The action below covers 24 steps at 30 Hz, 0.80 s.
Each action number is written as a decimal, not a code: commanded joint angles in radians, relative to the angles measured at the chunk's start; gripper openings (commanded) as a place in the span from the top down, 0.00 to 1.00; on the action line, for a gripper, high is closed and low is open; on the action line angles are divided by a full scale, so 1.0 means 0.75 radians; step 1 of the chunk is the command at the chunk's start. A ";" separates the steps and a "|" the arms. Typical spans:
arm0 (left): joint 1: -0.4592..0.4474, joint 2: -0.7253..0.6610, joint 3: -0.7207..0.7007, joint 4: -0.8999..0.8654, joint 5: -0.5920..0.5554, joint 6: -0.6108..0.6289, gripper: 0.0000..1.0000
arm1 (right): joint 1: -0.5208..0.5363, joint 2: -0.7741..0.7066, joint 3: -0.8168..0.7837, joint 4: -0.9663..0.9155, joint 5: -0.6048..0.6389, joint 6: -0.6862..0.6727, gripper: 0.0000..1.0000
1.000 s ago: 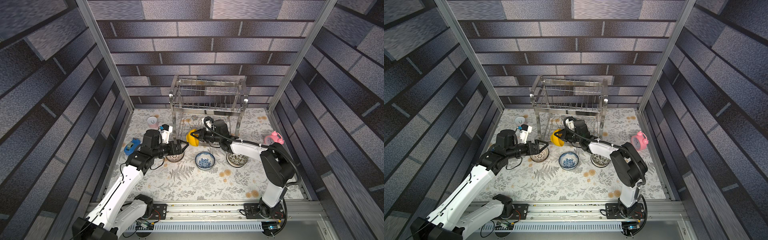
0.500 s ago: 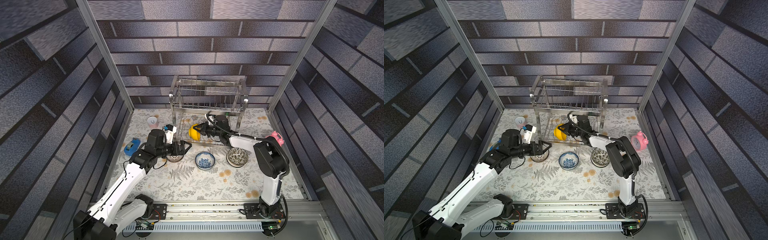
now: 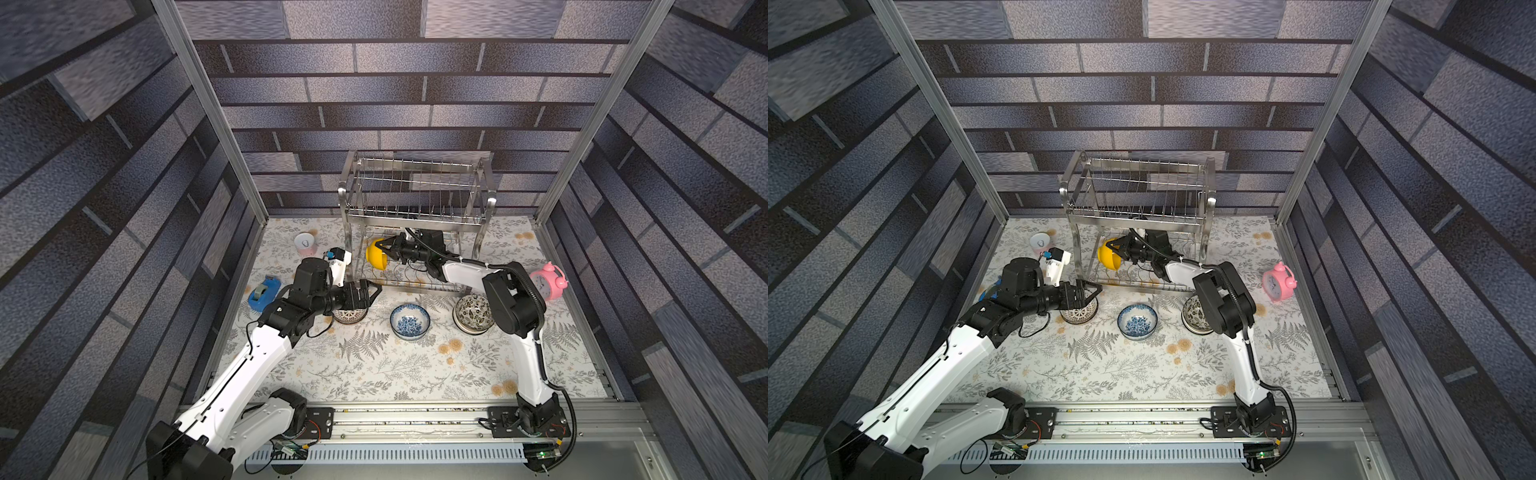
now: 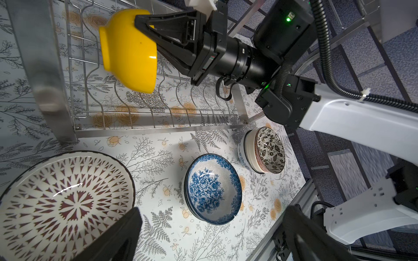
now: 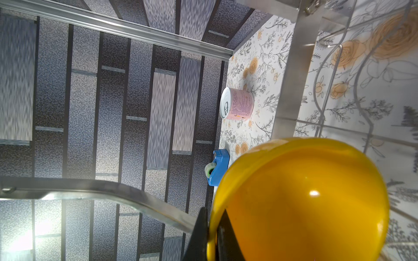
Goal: Load bowls into a dish rack
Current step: Place the bowl in the dish rack.
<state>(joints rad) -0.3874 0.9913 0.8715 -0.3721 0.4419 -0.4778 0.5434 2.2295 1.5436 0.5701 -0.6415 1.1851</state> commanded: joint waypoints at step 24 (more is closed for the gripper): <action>-0.009 -0.056 -0.043 -0.025 -0.066 0.040 0.00 | -0.068 0.454 0.591 0.182 -0.092 0.291 1.00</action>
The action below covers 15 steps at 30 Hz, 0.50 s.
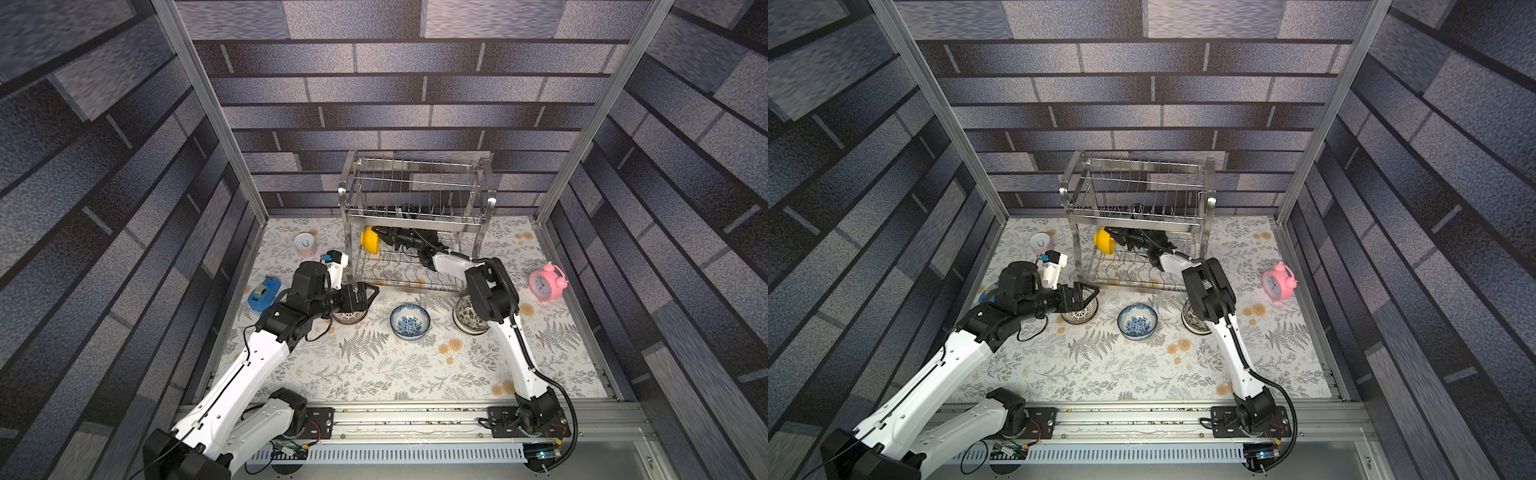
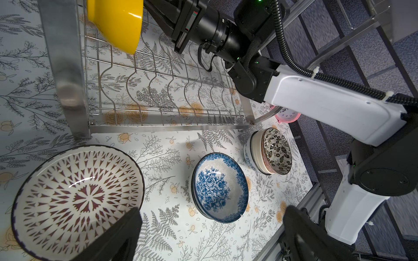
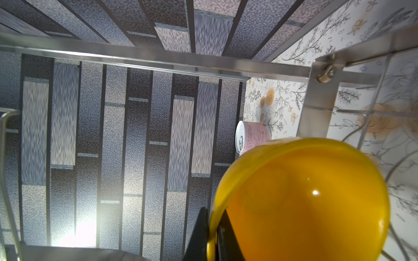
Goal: Load bowls into a dish rack
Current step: Place the bowl in the dish rack.
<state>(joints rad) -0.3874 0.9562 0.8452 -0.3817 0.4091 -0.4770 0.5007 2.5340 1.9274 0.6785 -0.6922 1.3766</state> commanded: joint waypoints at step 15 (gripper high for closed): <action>-0.012 0.001 -0.002 -0.027 -0.045 0.047 0.00 | -0.036 0.156 0.200 -0.076 -0.005 0.018 0.98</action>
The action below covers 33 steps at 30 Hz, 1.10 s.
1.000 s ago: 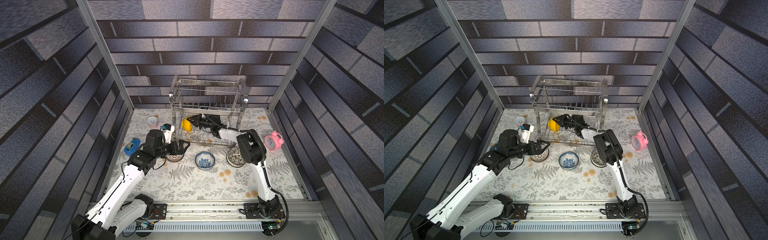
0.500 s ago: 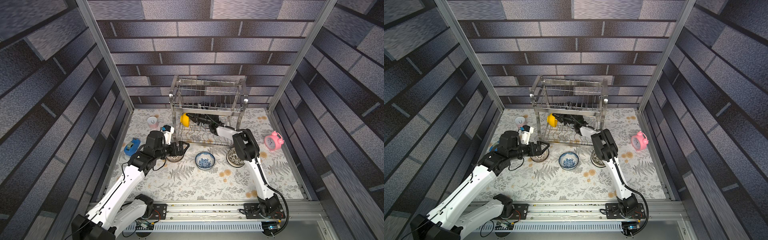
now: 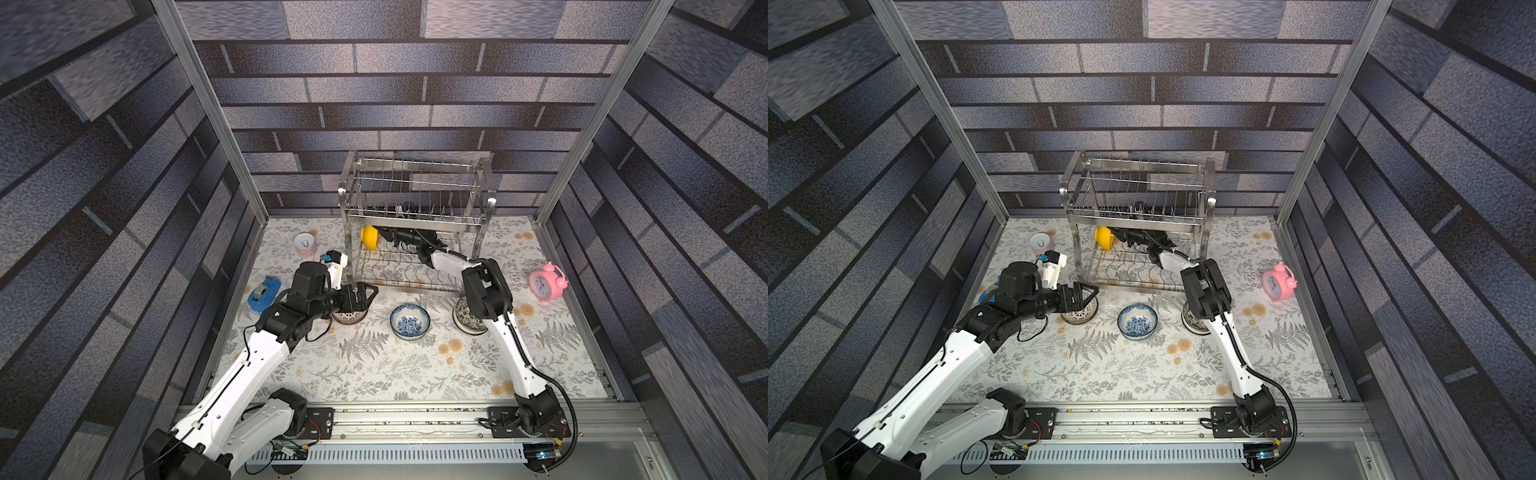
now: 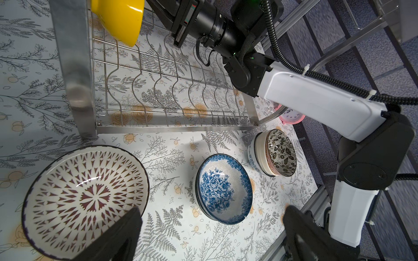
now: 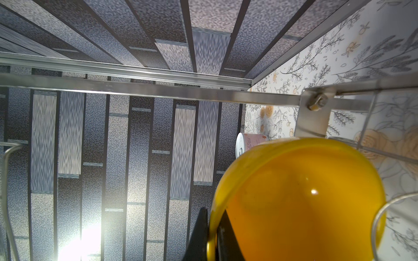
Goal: Load bowls into a dish rack
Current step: Place the bowl in the dish rack.
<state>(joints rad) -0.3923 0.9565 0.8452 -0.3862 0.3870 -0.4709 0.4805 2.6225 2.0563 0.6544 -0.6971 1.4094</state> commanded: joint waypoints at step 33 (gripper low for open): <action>0.130 0.038 0.024 -0.014 0.006 0.075 0.00 | 0.000 -0.647 -0.841 -0.037 0.048 -0.356 0.28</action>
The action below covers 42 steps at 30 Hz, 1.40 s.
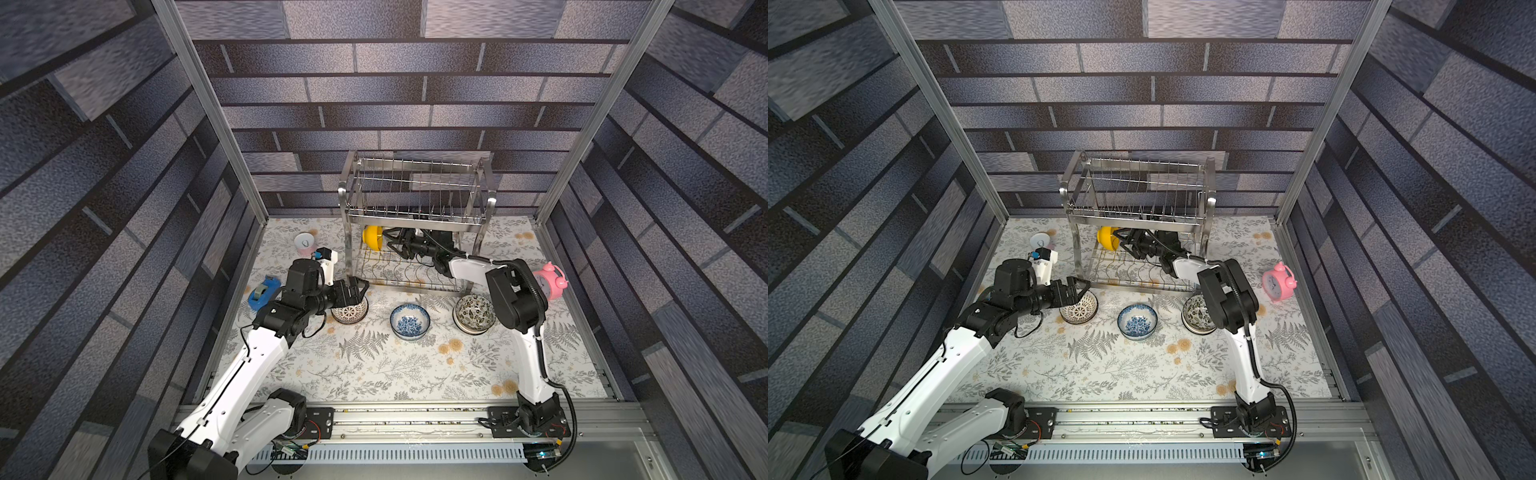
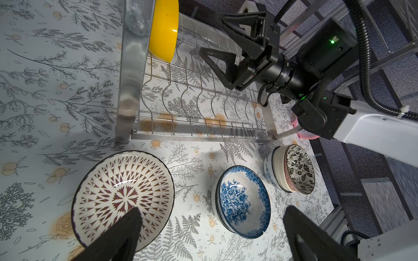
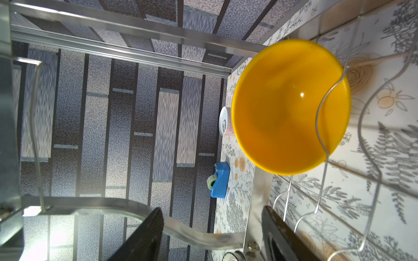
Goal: Load bowls into a dish rack
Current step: Place the bowl in the dish rack, then pick up the bowl from the bowl.
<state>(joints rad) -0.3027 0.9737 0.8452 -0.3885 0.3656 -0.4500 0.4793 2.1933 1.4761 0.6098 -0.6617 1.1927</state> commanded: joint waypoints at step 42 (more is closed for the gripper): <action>0.173 -0.222 -0.220 -0.138 -0.275 -0.168 0.00 | 0.572 -0.601 -0.267 -1.113 0.727 -1.136 0.13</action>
<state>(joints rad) -0.1902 0.8440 0.7116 -0.4618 0.1787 -0.5323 0.8696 1.7126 1.2045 -0.1513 -0.1936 0.4076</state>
